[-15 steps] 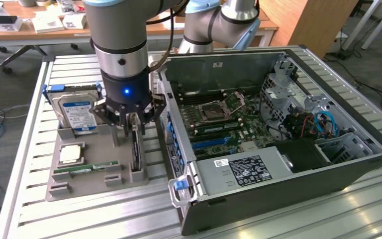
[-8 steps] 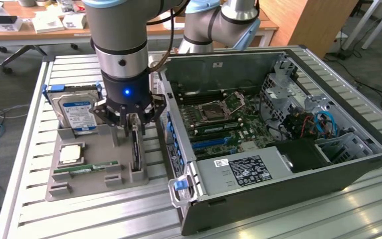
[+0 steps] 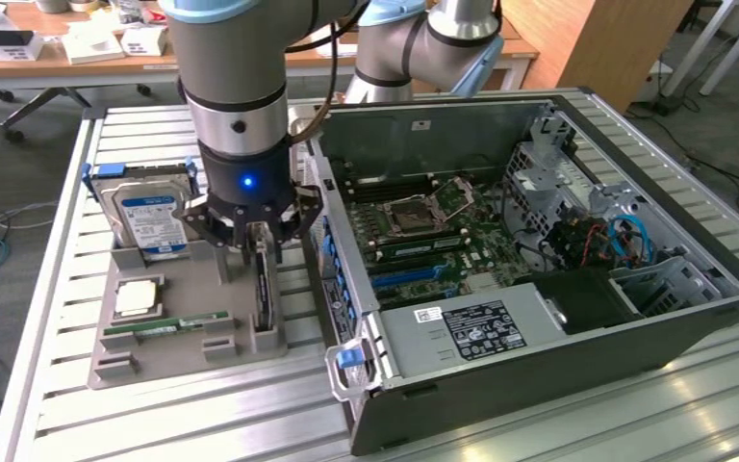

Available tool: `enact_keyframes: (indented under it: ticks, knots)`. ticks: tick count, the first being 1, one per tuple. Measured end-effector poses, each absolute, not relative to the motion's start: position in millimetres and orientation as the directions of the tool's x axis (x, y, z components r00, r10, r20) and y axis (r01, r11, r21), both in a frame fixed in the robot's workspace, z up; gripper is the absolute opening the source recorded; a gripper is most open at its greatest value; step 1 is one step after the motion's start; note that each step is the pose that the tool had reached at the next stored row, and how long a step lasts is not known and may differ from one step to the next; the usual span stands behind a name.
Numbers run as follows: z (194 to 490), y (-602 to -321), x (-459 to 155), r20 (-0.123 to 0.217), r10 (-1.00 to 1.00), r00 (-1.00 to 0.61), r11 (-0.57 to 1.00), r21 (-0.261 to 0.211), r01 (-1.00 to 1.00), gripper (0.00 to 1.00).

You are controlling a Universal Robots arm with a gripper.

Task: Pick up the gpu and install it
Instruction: 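Pick up the gpu and move the gpu toward the slot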

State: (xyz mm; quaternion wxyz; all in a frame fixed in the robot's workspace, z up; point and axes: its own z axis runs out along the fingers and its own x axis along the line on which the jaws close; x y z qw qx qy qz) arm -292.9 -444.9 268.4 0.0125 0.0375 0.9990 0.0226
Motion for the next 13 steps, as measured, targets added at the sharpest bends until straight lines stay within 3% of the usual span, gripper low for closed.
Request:
enact_keyframes:
  ticks: [13]
  knots:
    - [254,-445,-293,-0.023,0.075,-0.997,0.996,0.046,0.074,0.41]
